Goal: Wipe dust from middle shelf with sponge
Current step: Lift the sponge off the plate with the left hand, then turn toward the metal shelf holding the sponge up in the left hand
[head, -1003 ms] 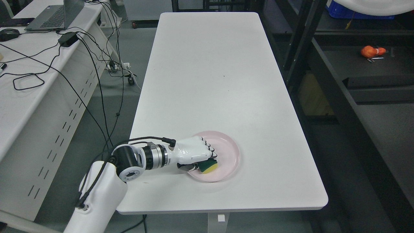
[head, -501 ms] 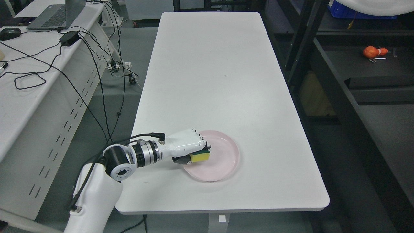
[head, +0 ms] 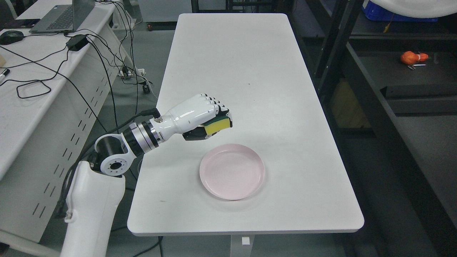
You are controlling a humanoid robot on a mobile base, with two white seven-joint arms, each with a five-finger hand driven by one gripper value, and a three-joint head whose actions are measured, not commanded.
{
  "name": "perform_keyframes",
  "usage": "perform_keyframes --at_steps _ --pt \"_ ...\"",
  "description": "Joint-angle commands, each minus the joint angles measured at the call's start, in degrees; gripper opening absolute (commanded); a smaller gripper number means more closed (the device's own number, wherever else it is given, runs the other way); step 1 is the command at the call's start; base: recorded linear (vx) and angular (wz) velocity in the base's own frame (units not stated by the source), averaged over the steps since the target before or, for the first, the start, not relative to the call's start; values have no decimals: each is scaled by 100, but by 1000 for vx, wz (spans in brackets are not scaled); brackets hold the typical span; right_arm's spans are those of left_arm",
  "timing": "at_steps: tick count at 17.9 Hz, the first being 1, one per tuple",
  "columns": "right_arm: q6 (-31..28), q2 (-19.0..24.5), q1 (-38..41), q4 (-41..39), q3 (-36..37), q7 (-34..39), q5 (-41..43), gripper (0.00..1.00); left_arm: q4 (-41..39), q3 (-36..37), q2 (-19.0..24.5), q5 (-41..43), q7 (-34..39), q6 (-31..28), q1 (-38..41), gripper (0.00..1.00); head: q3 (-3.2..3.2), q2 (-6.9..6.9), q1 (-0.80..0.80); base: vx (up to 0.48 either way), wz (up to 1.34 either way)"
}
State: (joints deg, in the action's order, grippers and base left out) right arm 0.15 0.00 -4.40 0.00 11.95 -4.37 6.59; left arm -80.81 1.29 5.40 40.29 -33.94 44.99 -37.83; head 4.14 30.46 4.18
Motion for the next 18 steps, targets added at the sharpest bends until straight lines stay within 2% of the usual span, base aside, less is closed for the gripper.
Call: perform_keyframes --at_steps 1,6,13,18 --pt "-419 -100 1 -100 0 24 0 100 -813 -797 -118 -706 19 1 -110 1 0 0 0 -1 20" --pt "-419 -100 1 -100 0 24 0 100 -1024 -894 -440 -698 186 1 -303 0 0 0 0 -43 43" --pt "-419 -100 1 -100 0 24 0 100 -1051 -903 -440 -671 177 1 -172 0 0 0 0 -139 -131" --pt "-419 -100 1 -100 0 16 0 100 -963 -868 -440 -645 177 1 276 0 0 0 0 -203 -236"
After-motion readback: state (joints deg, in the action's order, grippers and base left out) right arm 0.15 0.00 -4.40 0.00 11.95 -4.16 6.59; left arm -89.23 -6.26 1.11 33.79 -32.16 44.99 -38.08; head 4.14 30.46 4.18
